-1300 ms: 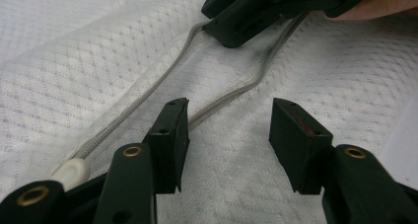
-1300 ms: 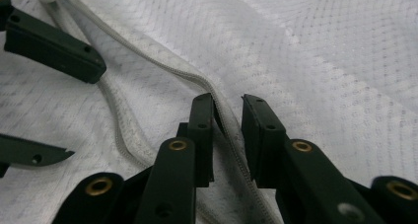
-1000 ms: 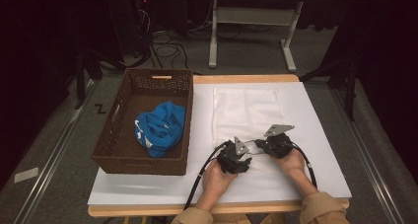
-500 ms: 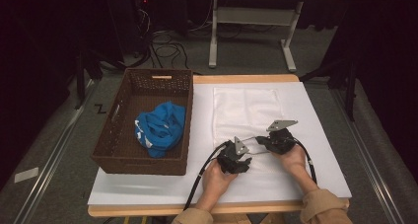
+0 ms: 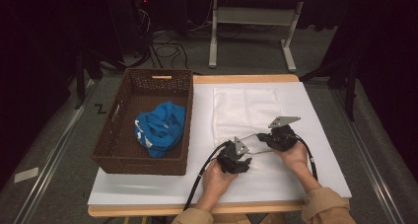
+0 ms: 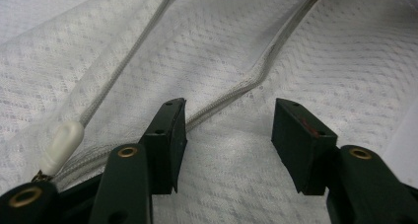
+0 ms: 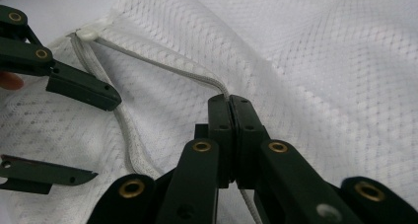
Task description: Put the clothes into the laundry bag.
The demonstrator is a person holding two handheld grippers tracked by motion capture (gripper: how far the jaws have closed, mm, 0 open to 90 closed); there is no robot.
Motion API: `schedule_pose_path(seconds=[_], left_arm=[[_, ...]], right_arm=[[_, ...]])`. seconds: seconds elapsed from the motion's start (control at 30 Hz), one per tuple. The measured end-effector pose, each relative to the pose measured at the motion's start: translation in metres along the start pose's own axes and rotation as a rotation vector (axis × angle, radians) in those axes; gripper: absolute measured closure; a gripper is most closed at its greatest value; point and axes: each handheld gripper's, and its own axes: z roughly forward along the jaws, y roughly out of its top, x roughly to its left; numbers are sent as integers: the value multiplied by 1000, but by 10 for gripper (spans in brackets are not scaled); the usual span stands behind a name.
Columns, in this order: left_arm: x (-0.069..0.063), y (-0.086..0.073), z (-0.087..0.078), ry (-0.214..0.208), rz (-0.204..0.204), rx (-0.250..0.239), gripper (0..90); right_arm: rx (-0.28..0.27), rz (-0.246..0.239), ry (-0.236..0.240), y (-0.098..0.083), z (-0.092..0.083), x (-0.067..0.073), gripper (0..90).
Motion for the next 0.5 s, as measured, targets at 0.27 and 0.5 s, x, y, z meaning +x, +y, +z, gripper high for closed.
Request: schedule_pose_path(seconds=[0.27, 0.5], left_arm=[[0, 0, 0, 2, 0, 1, 462], [0, 0, 0, 2, -2, 1, 461]], right_arm=[[-7, 1, -6, 6, -5, 0, 896], [-19, 9, -9, 12, -10, -2, 895]])
